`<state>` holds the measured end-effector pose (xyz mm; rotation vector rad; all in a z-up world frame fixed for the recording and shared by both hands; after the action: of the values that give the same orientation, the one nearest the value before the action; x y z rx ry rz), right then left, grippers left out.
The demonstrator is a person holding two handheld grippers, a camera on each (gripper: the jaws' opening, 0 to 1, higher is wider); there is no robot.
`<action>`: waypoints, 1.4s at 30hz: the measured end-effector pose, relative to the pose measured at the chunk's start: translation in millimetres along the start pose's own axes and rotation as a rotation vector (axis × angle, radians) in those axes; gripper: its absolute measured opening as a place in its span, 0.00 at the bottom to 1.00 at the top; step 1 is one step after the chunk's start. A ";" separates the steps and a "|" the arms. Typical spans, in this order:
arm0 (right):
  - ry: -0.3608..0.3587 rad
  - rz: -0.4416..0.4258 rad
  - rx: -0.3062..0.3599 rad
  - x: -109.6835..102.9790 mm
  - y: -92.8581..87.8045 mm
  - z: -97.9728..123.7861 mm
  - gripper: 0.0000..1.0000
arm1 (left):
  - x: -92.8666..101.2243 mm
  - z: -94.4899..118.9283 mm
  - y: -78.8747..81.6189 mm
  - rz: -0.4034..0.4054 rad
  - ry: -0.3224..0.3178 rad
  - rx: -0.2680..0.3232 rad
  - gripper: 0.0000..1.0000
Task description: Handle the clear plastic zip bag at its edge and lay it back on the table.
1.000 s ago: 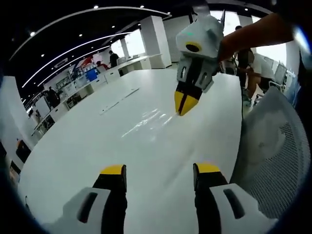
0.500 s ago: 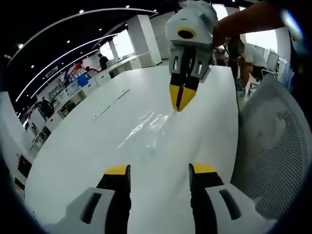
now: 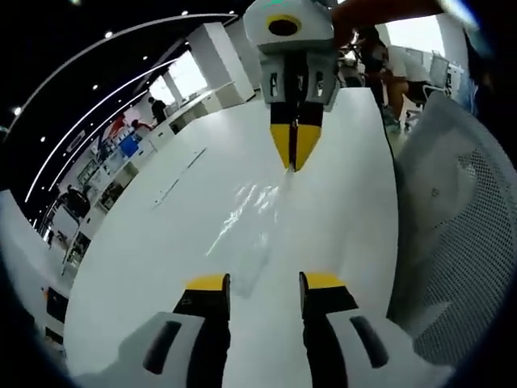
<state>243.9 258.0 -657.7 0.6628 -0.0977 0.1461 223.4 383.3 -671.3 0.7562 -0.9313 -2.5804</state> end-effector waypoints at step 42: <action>0.031 -0.094 0.068 -12.7 16.1 -0.4 0.04 | 9.1 -0.7 5.5 -0.063 -0.082 0.004 0.00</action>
<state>228.8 269.4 -650.0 0.7310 -0.0316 0.0693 216.8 374.9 -671.6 0.6969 -0.9509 -2.6832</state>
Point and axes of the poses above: the point that each gripper's makers call its tool centre point, and the gripper's own axes: z roughly backward along the fingers, x roughly to its right, y roughly out of its top, the point moved 3 cm from there along z, roughly backward along the fingers, and after that the axes turned 3 degrees about -z, right-handed, at the moved point
